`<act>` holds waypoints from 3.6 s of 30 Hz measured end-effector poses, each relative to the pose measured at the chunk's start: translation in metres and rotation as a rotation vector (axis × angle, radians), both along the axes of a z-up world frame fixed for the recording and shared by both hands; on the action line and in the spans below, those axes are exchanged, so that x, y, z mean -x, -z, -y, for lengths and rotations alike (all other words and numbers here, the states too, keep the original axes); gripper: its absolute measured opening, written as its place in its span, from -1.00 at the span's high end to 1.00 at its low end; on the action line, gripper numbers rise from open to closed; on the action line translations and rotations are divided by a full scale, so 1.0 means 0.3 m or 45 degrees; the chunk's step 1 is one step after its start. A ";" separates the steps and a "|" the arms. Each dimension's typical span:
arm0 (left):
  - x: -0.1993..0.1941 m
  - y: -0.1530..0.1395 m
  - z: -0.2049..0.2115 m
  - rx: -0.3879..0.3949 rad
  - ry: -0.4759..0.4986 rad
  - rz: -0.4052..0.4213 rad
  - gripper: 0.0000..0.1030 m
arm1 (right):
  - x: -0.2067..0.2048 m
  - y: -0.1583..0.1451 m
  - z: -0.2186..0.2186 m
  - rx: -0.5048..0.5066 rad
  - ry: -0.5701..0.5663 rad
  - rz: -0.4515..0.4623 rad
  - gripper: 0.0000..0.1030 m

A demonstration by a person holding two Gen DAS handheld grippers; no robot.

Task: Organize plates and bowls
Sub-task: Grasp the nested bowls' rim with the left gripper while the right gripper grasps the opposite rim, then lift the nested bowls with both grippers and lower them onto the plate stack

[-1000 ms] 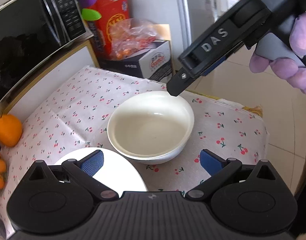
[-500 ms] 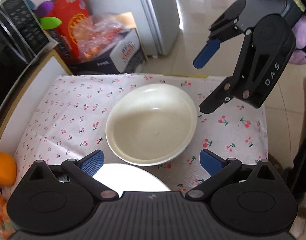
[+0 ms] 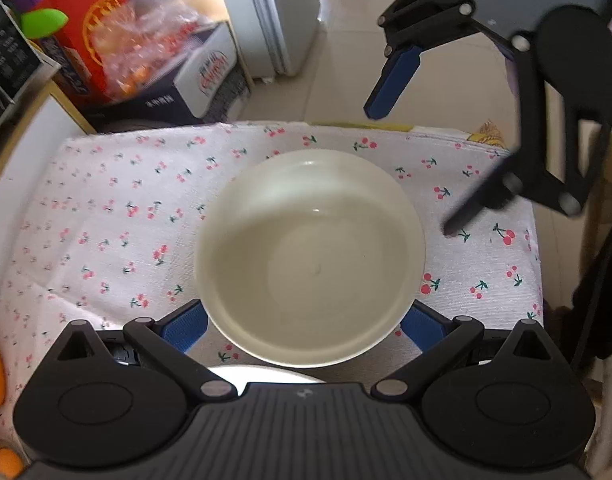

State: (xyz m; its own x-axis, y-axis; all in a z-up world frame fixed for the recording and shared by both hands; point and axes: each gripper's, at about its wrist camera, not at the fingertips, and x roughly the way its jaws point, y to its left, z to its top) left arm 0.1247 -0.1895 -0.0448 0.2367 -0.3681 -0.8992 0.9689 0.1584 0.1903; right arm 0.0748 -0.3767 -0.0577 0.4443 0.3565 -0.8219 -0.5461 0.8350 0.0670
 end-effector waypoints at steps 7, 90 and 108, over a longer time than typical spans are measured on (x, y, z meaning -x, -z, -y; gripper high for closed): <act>-0.011 0.027 0.016 -0.045 0.046 -0.004 -0.98 | -0.056 0.051 -0.100 0.199 -0.134 -0.004 -0.77; -0.014 -0.085 -0.315 0.013 -0.165 0.042 -0.81 | -0.092 -0.085 -0.667 0.372 -0.492 0.147 -0.72; -0.048 -0.011 -0.311 -0.017 -0.178 0.005 -0.97 | -0.112 -0.021 -0.711 0.369 -0.520 0.099 -0.74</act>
State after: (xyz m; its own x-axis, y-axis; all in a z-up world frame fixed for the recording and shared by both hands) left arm 0.1390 -0.0964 -0.0415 0.2888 -0.3195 -0.9025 0.9366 0.2895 0.1972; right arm 0.1085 -0.1634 -0.0515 0.3799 0.2763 -0.8828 -0.8262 0.5306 -0.1894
